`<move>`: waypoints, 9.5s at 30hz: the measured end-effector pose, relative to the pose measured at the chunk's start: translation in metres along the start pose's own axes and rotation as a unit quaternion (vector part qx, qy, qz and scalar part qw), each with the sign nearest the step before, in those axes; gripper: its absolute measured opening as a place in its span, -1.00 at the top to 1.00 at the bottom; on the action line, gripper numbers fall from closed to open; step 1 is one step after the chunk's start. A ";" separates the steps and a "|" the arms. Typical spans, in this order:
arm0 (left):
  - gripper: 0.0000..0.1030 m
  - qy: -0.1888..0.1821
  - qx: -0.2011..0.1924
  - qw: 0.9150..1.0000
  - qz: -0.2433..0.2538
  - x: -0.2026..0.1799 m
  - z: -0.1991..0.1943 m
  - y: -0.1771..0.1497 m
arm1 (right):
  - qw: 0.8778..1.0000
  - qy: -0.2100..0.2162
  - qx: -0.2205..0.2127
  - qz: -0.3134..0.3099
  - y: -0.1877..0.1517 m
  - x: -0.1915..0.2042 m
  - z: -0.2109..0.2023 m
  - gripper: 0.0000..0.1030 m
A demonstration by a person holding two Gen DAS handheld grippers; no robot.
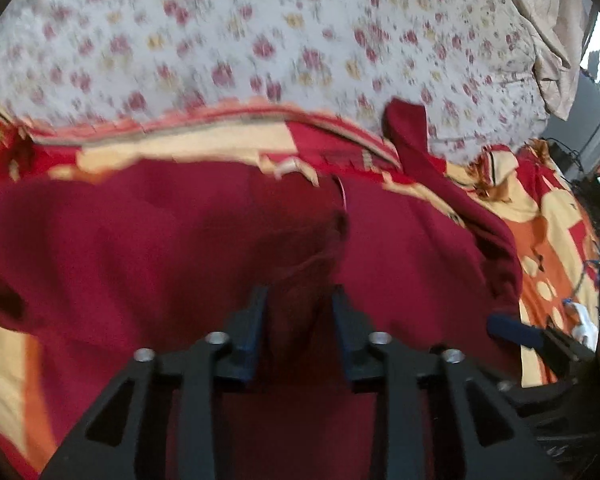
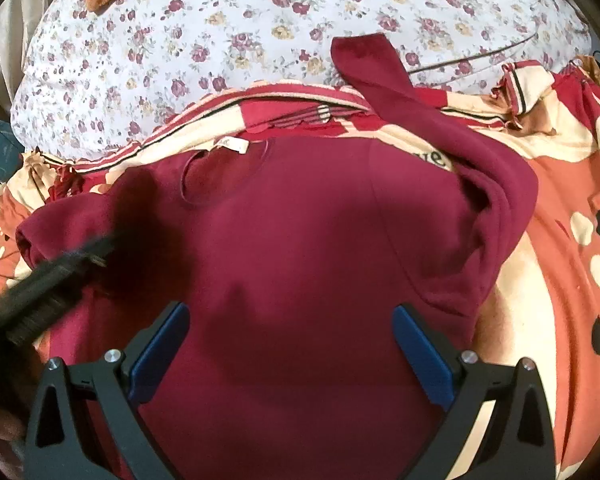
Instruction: Fold small clothes
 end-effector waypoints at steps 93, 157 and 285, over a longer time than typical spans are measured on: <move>0.55 0.095 -0.166 0.976 -0.103 0.159 -0.129 -0.024 | 0.960 0.134 -0.050 -0.242 0.013 0.129 -0.029 -0.20; 0.22 0.134 -0.076 0.981 -0.116 0.170 -0.060 0.007 | 0.982 0.048 -0.041 -0.179 0.070 0.154 0.070 -0.05; 1.00 -0.012 -0.134 0.989 -0.061 0.047 -0.097 0.051 | 0.993 0.117 -0.006 -0.015 0.014 -0.095 -0.054 -0.47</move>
Point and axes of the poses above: each gripper's, at about its wrist camera, not at the fingertips, and z roughly the way its jaws point, x to its left, y to its top, the point moved 6 cm from there along z, roughly the way its jaws point, and after that the axes turned 12 degrees about -y, right-handed, at the moved point
